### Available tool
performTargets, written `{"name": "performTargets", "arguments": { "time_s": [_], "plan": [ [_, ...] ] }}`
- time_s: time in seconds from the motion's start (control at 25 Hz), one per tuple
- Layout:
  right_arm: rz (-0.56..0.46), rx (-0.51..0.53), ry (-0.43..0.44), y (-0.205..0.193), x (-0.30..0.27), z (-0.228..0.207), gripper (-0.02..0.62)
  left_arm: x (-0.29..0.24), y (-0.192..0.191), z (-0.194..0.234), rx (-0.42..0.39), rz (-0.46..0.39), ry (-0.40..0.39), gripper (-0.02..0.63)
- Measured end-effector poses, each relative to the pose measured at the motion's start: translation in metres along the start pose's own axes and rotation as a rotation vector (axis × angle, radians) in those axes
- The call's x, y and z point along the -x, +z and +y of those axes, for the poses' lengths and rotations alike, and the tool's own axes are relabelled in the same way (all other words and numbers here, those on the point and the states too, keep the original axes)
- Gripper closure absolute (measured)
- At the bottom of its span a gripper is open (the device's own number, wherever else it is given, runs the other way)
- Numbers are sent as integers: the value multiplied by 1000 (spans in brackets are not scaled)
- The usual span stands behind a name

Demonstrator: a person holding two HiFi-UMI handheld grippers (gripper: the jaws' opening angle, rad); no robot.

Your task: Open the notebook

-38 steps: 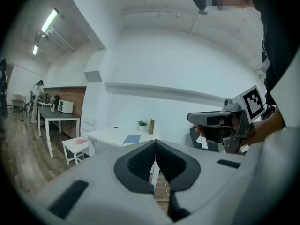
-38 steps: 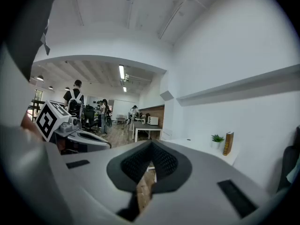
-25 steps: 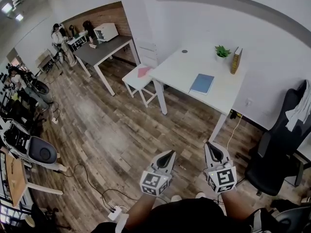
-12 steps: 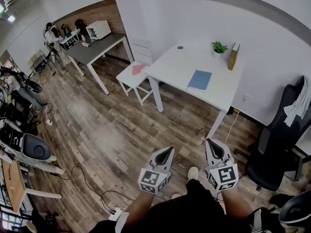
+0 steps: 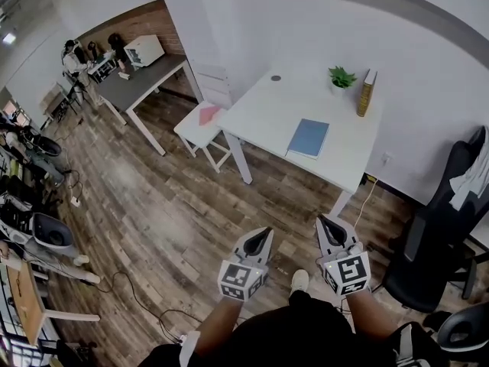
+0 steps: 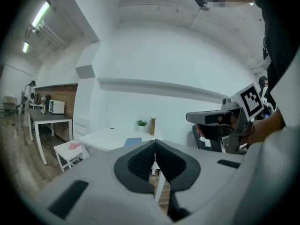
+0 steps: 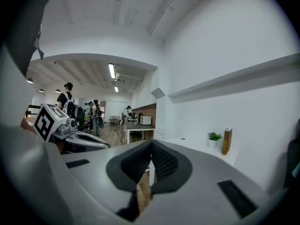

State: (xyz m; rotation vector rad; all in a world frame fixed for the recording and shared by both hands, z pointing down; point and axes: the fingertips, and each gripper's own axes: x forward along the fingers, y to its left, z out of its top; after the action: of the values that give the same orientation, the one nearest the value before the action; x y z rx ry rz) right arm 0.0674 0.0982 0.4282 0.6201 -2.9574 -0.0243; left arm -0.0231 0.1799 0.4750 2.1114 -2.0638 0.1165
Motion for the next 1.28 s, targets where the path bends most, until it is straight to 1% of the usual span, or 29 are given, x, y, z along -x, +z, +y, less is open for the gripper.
{"name": "performTargets", "arguments": {
  "time_s": [0.28,0.48,0.76,0.88,1.04,1.28],
  "plan": [
    [58,-5,47,-9,-40,-60,597,-74,8,15,-7,27,8,599],
    [48,-18,50,-13,-56,-102,597,-118,8,14,-26,49,8,600],
    [21,-54,51,-4,-87,-136,597,-163,16,22,-60,73,-11,599],
    [31,-68,39,-8,-100,-146,597,-178,15,31,-72,86,-27,598],
    [50,-62,9,-14,-125,-160,597,-205,17,53,-79,94,-53,599],
    [74,-60,-58,-13,-173,-185,597,-254,21,91,-131,116,-131,598]
  ]
}}
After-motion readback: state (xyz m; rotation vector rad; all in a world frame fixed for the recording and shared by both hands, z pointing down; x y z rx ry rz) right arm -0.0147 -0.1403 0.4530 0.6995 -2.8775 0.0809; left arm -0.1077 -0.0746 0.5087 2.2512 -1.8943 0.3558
